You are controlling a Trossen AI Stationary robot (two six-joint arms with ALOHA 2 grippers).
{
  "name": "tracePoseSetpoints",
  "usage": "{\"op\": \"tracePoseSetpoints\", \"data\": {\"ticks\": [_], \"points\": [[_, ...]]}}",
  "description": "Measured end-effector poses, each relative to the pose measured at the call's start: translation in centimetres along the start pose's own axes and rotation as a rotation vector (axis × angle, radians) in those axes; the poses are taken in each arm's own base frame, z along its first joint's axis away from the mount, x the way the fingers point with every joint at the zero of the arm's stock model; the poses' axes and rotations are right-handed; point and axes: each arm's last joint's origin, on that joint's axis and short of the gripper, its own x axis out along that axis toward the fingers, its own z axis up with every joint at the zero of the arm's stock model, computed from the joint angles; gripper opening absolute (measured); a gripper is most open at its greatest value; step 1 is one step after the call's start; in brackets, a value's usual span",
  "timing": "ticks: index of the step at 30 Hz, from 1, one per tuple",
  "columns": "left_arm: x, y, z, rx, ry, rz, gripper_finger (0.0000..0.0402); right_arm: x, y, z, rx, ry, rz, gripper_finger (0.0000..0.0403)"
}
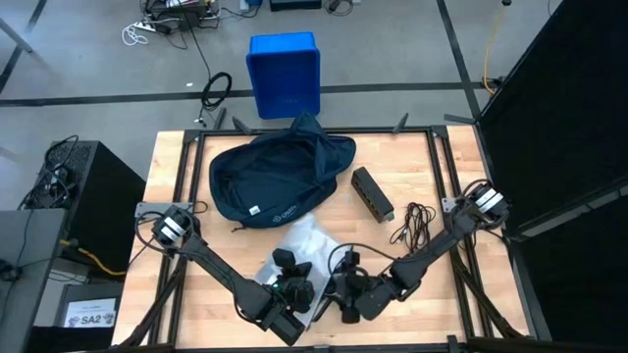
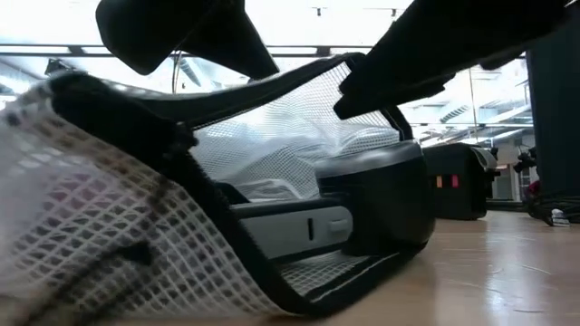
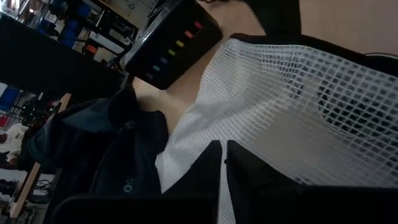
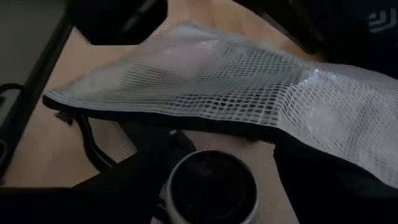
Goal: Unpack backpack
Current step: Remove the black portable fan from the white mesh envelope
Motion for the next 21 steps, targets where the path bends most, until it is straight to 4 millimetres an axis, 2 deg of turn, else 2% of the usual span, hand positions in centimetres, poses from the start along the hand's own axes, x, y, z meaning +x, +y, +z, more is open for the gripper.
{"op": "tracePoseSetpoints", "data": {"ticks": [11,21], "points": [[0.0,-0.1,0.0,0.0,0.013,-0.023,0.0,-0.1,-0.3,-1.2,-0.009,0.123,-0.005,0.028],[0.0,-0.1,0.0,-0.001,0.013,-0.023,0.0,0.5,-0.4,-0.9,0.032,0.139,0.082,0.032]]}}
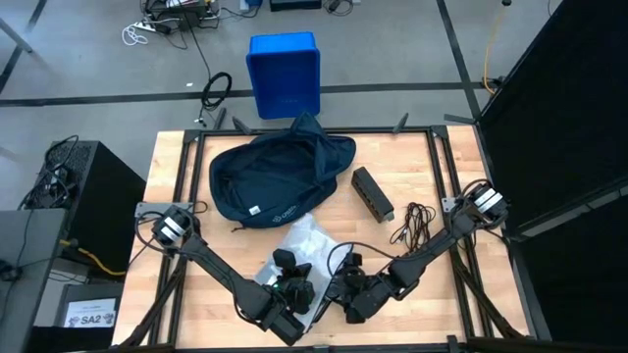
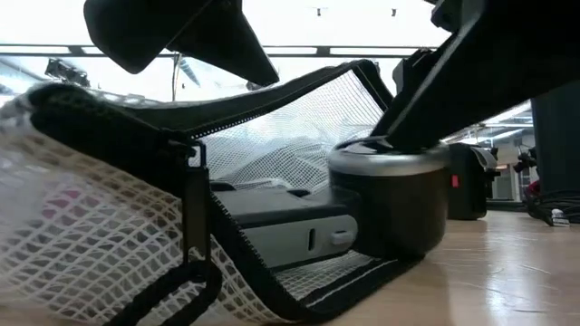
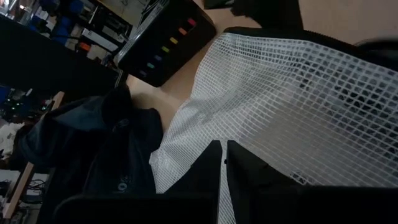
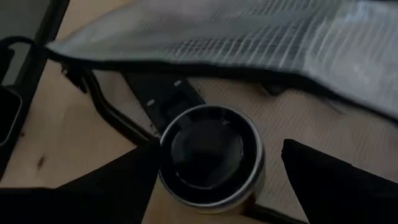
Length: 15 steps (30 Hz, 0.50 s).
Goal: Unpack backpack
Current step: Remove the black portable fan from the white mesh envelope
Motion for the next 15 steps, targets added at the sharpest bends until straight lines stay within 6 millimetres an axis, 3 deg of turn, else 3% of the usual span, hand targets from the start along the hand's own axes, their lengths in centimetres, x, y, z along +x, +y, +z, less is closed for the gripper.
{"op": "tracePoseSetpoints", "data": {"ticks": [15], "points": [[0.0,-0.05,-0.03,0.005,0.011,-0.019,0.0,0.25,-0.25,0.35,-0.053,0.004,0.043,0.0366]]}}
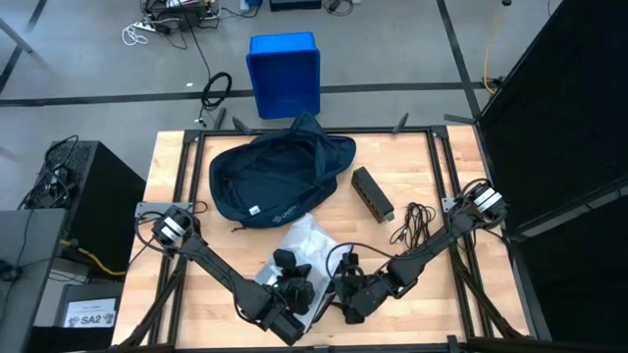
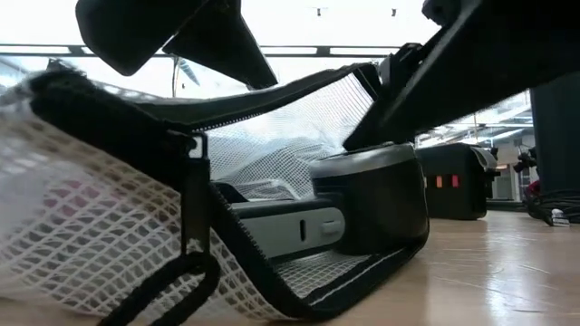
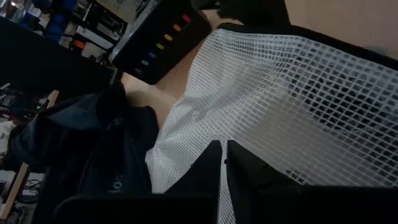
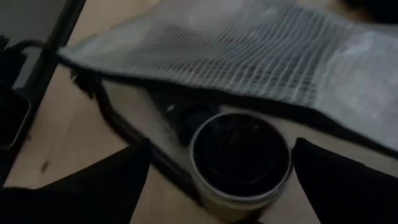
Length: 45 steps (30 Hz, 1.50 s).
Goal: Unpack backpack
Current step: Remove the black portable fan from the white mesh envelope
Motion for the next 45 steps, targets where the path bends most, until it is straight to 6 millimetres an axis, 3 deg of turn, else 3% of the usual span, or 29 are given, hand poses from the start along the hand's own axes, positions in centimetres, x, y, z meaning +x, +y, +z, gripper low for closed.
{"op": "tracePoseSetpoints", "data": {"ticks": [5,12,38,45], "points": [[0.0,0.0,0.0,0.0,-0.001,0.0,0.0,0.6,0.3,-0.2,0.005,-0.004,0.02,0.0386],[0.0,0.1,0.3,-0.015,0.001,-0.013,0.0,3.8,-0.1,-2.6,0.02,0.081,-0.018,0.0397],[-0.1,0.0,0.3,-0.015,0.013,-0.035,0.0,4.3,0.4,-1.4,0.045,-0.047,0.081,0.0255],[-0.1,0.0,0.3,-0.015,0.014,-0.036,0.0,4.1,0.3,-1.3,0.046,-0.034,0.078,0.0251]]}}
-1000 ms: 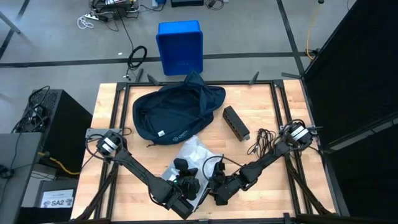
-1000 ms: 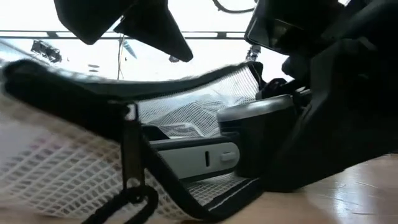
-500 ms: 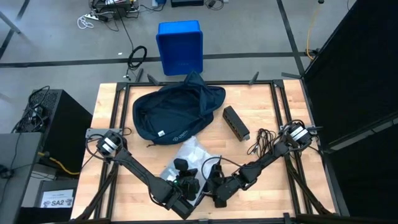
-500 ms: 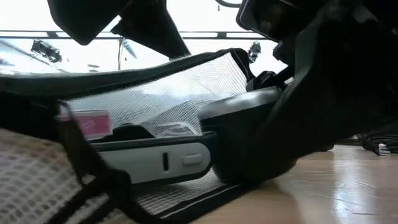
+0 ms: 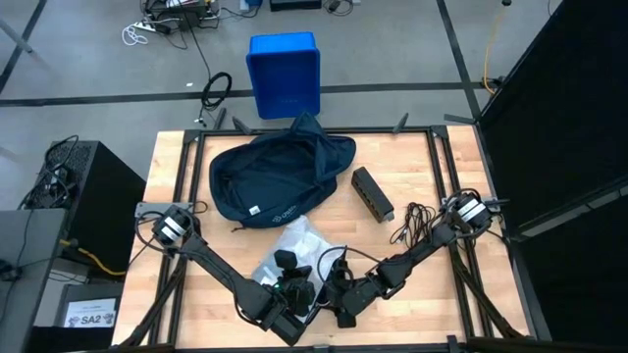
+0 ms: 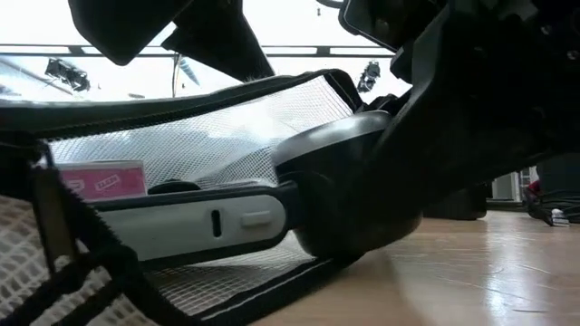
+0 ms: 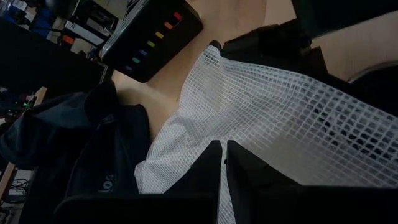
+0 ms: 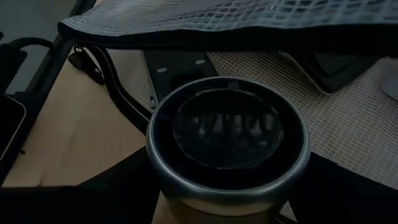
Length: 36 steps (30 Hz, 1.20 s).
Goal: Unpack backpack
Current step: Remove the black portable fan from the white mesh envelope
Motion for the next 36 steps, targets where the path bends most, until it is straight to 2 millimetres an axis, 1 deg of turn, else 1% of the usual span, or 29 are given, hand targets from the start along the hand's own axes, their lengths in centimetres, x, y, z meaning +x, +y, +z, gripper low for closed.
{"op": "tracePoseSetpoints", "data": {"ticks": [5,11,14,18,21,24,28,32,34,36], "points": [[0.0,0.0,0.0,0.001,0.002,-0.002,0.0,-2.0,0.0,0.9,0.024,0.01,-0.037,0.0257],[0.0,0.0,0.0,0.02,0.001,-0.001,0.0,-5.2,0.5,1.9,0.018,0.018,-0.061,0.0251],[0.0,0.0,0.0,0.02,0.0,-0.001,0.0,-6.9,0.8,1.9,0.006,0.058,-0.061,0.0251],[0.0,0.0,0.0,0.02,0.001,-0.002,0.0,-9.8,1.1,1.4,-0.018,0.142,-0.075,0.0259],[0.0,0.0,0.0,0.02,0.001,-0.002,0.0,-12.1,0.9,1.0,0.016,0.209,-0.104,0.0261],[0.0,0.0,0.0,0.02,0.0,-0.002,0.0,-14.3,0.6,0.6,0.062,0.248,-0.16,0.0251],[0.0,0.0,0.0,0.018,-0.001,-0.003,0.0,-16.8,-0.2,-0.3,0.135,0.311,-0.277,0.0251],[0.0,0.0,0.0,0.017,-0.001,-0.003,0.0,-18.2,-1.1,-1.6,0.232,0.376,-0.442,0.0267],[0.0,0.0,0.0,0.017,-0.001,-0.003,0.0,-18.4,-1.4,-2.0,0.28,0.387,-0.508,0.0272],[0.0,0.0,0.0,0.016,-0.002,-0.004,0.0,-18.3,-1.2,-2.4,0.306,0.397,-0.535,0.0269]]}}
